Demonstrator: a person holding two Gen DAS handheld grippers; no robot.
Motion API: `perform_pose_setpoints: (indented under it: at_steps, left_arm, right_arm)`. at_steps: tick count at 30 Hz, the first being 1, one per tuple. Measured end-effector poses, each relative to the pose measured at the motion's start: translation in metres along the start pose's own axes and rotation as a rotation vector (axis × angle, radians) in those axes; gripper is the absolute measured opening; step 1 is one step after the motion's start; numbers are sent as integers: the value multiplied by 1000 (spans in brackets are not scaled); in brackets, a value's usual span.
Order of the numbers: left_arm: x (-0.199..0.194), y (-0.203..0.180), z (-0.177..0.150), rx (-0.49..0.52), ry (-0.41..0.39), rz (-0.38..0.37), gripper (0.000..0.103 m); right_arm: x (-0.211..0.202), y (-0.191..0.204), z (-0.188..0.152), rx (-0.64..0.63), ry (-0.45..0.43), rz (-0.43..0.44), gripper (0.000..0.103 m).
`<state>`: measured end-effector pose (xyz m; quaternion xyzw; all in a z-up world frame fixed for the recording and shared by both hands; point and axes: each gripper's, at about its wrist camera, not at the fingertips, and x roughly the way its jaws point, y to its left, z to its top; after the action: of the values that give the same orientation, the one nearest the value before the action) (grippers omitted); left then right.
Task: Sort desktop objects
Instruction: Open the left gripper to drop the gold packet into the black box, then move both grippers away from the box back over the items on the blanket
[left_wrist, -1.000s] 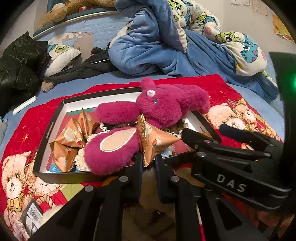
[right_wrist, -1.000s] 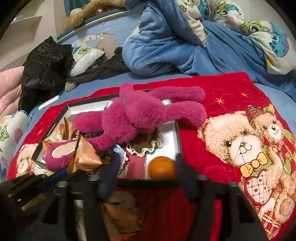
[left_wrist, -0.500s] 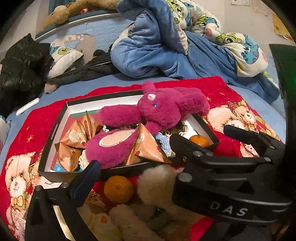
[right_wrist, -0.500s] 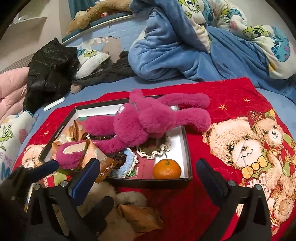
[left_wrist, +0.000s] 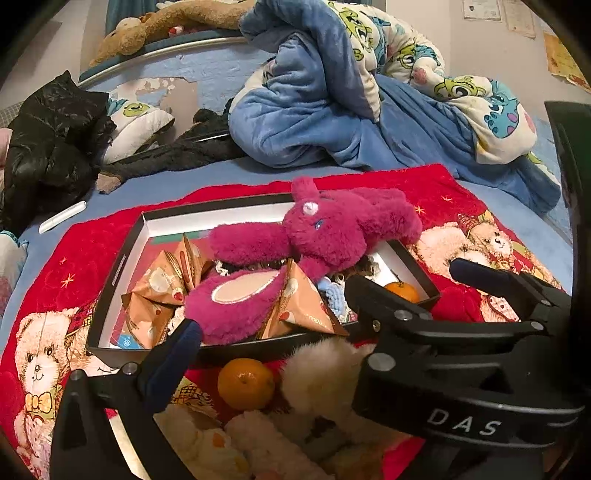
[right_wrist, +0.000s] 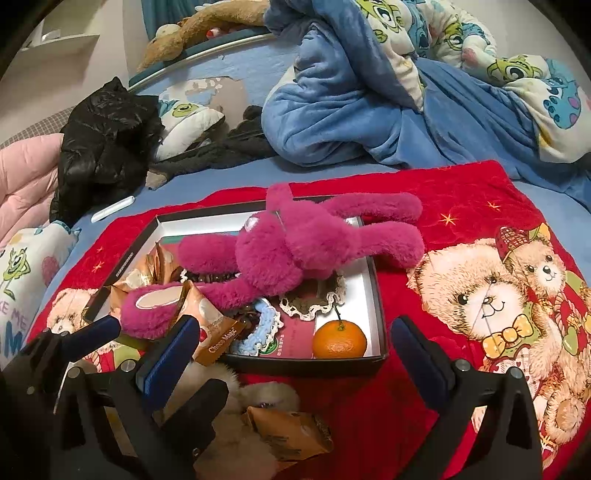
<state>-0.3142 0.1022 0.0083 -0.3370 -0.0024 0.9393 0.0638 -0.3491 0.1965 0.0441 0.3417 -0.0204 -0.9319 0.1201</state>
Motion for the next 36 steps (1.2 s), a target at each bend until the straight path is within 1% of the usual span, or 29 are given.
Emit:
perform_pose_setpoints:
  at_steps: [6,17,24,26,30,34,36]
  left_arm:
    - [-9,3,4,-7,-26,1,103]
    - [-37,4,12,9,-86,43,103]
    - [-68,4,19,9,-140,53,103]
    - [-82,2,21,15,-148,48,103]
    - [-116,-1,24,32,-174,55,103]
    - [-167,7,25,11,-222,56,103]
    - [-201,15,21,6,-255,74,103]
  right_arm:
    - [-9,0,2,11,-19,17,103]
    - [-34,5,10,14,-72,39,103]
    - [-58,12,15,5,-113,49,103]
    - [-71,16,17,3,-134,61,103]
    - [-96,26,19,-6,-146,77,103]
    - [-132,40,24,-13,-175,97,103]
    - [-156,46,25,-18,-197,96,103]
